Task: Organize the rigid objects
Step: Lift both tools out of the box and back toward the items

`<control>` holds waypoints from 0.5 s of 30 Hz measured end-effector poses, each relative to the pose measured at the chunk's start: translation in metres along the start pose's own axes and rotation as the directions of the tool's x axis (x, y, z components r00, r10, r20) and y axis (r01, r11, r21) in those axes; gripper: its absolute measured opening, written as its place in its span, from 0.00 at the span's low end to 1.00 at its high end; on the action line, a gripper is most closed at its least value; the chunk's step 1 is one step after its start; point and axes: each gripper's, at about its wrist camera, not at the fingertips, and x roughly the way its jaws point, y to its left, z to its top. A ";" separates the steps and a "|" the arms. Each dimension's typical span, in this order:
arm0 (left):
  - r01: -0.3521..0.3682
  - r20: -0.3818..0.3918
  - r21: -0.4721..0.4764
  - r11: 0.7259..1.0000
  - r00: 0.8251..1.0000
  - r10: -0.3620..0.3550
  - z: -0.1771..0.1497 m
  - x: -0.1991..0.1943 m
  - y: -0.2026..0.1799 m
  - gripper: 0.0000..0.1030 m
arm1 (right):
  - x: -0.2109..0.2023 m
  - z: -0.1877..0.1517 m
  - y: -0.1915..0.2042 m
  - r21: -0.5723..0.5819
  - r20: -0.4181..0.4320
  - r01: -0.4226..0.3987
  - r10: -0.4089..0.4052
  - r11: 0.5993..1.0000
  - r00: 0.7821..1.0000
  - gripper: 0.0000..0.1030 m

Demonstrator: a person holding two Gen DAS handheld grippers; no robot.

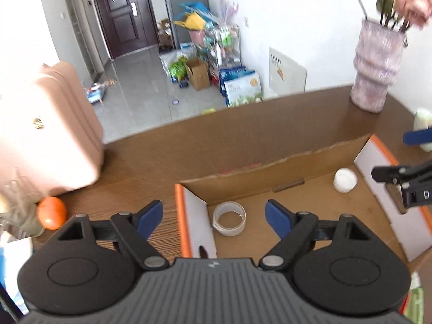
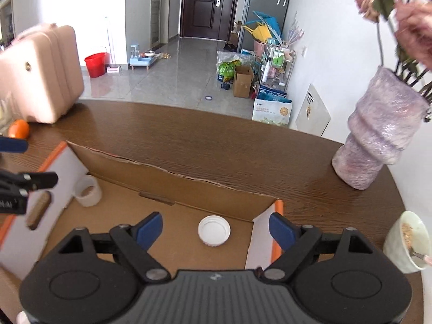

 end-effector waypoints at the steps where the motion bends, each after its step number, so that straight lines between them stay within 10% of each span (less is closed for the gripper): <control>1: -0.005 0.012 0.000 1.000 1.000 0.005 0.001 -0.012 0.001 0.84 | -0.011 0.001 0.001 0.002 0.006 -0.005 0.005 1.000 1.000 0.85; 15: -0.040 0.253 -0.023 0.999 0.966 0.045 -0.002 -0.192 0.013 0.92 | -0.161 0.000 0.000 0.019 0.211 -0.005 0.001 1.000 0.977 0.86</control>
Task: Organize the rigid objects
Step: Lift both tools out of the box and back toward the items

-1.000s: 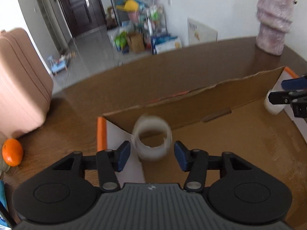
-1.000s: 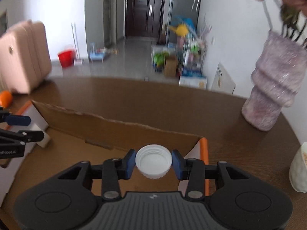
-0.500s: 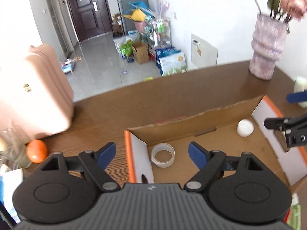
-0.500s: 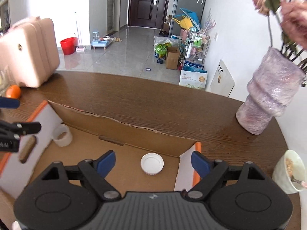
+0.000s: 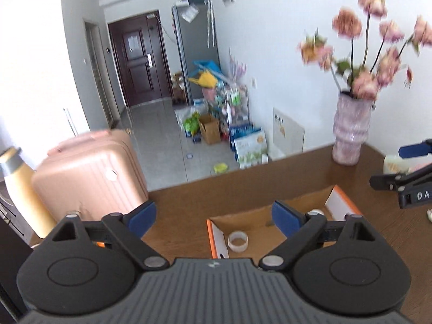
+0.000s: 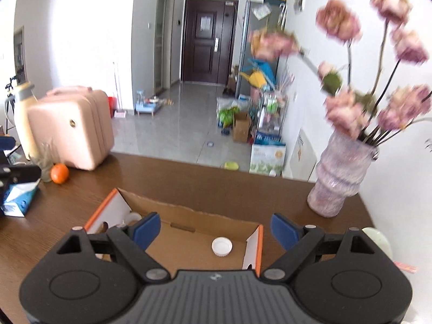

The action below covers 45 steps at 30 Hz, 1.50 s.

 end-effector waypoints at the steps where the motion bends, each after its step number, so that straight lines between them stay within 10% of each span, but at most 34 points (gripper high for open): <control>1: -0.005 0.018 -0.002 1.000 1.000 0.005 0.003 -0.012 0.001 0.92 | -0.011 0.003 0.000 -0.004 0.011 0.004 -0.004 1.000 1.000 0.86; 18: -0.006 0.331 -0.046 0.999 0.943 0.021 -0.044 -0.206 -0.007 1.00 | -0.207 -0.035 0.016 -0.005 0.337 -0.012 0.013 1.000 0.941 0.96; 36: -0.034 0.320 -0.019 0.999 0.947 0.038 -0.237 -0.284 -0.027 1.00 | -0.324 -0.231 -0.006 0.048 0.486 -0.070 0.038 0.996 0.873 1.00; 45: -0.045 0.373 -0.037 0.998 0.926 0.056 -0.342 -0.306 -0.029 1.00 | -0.309 -0.336 0.020 0.014 0.410 -0.040 0.031 0.999 0.912 1.00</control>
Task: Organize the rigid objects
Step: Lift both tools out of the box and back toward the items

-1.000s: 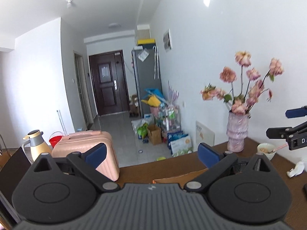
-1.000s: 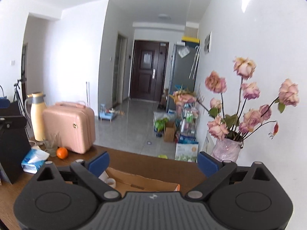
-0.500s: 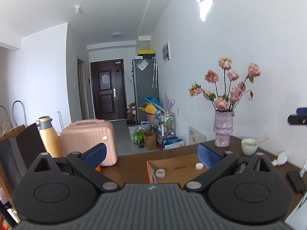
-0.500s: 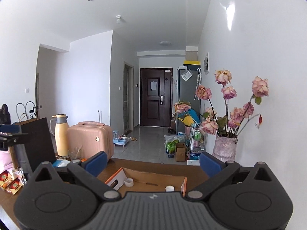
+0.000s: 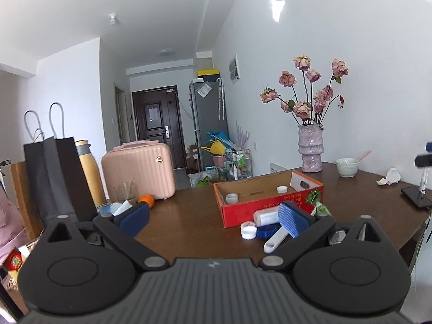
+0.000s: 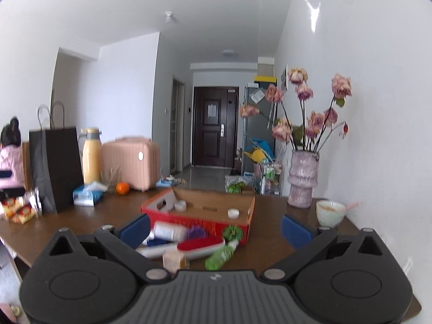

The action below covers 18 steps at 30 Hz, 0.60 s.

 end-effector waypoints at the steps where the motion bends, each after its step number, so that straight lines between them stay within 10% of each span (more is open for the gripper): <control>1: -0.005 0.004 -0.009 1.000 1.000 0.005 -0.009 -0.003 0.001 1.00 | 0.000 -0.015 0.006 -0.006 -0.018 0.007 -0.008 1.000 1.000 1.00; 18: 0.074 -0.136 0.076 0.994 0.989 -0.063 -0.085 0.041 -0.023 1.00 | 0.059 -0.104 0.056 -0.093 -0.220 0.063 -0.082 0.994 0.972 1.00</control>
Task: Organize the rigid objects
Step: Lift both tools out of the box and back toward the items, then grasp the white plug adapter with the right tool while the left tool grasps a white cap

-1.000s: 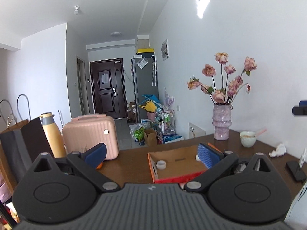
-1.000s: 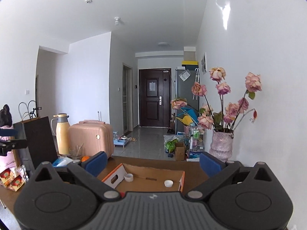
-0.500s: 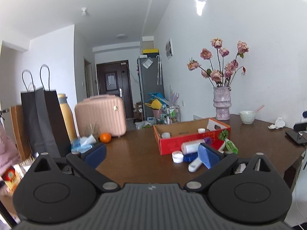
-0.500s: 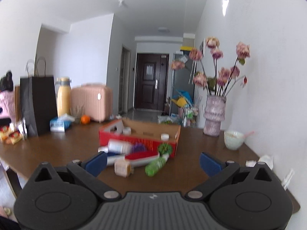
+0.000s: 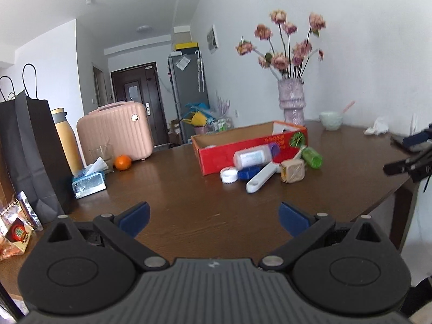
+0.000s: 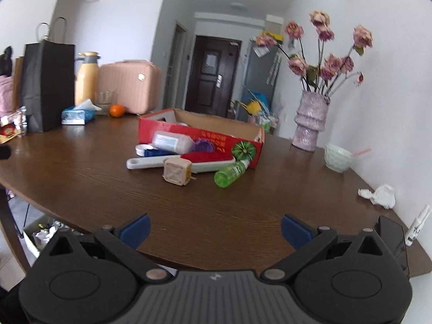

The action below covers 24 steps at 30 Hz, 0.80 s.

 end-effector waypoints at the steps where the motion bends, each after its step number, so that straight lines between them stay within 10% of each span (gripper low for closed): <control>1: -0.012 -0.020 0.009 1.000 1.000 0.012 0.001 0.006 -0.001 1.00 | 0.006 0.001 0.000 0.014 -0.005 0.001 -0.001 1.000 1.000 1.00; 24: 0.044 -0.234 -0.072 0.996 0.970 -0.059 0.032 0.176 0.008 1.00 | 0.127 0.040 0.001 0.167 -0.068 -0.061 0.073 0.984 0.995 0.92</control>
